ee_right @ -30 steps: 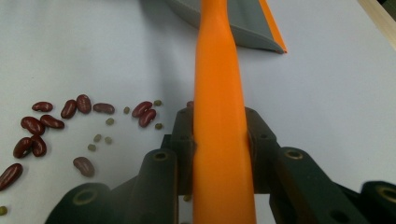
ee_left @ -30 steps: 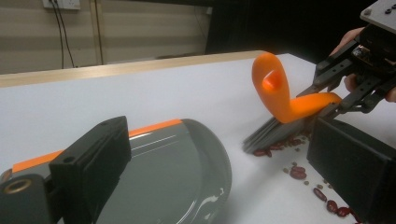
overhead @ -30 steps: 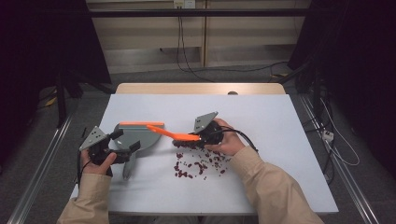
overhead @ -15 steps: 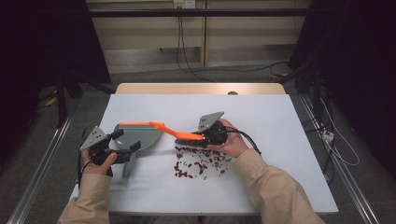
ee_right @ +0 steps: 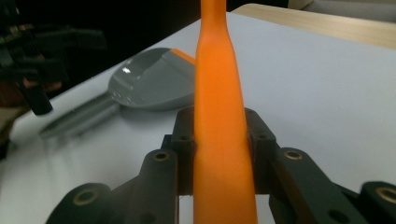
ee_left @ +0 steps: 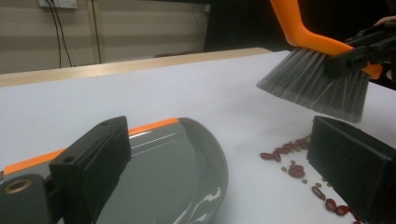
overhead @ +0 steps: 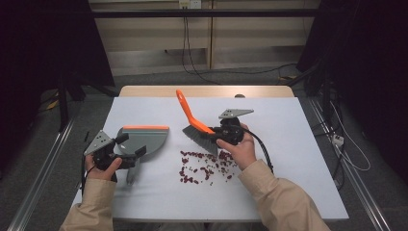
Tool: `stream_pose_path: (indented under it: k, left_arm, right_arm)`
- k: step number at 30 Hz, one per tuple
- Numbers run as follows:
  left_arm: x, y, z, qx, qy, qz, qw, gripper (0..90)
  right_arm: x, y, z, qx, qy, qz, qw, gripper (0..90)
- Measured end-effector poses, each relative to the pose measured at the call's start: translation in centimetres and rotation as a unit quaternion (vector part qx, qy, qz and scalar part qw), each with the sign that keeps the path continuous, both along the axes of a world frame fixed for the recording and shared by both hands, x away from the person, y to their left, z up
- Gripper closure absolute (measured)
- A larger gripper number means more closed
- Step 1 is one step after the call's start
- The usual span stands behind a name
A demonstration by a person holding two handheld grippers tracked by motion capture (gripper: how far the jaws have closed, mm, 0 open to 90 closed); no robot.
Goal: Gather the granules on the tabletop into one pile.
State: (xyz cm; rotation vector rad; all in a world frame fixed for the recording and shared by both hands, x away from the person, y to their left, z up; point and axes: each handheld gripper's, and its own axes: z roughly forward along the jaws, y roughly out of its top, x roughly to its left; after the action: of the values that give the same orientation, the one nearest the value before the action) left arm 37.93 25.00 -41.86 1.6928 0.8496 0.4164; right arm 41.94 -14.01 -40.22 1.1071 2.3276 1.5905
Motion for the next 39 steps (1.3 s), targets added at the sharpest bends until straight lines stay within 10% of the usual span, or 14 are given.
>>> stream_pose_path:
  k: [15,39]
  left_arm:
    - [-0.1,-0.1,0.1,0.001,-0.001,-0.001,1.0000,6.0]
    - [0.0,-0.2,0.0,0.006,-0.001,-0.001,1.0000,6.0]
  right_arm:
    - [-2.3,2.2,-1.7,0.064,0.091,-0.038,0.9931,71.2]
    - [-5.9,7.4,-3.7,0.116,0.151,-0.012,0.9815,71.1]
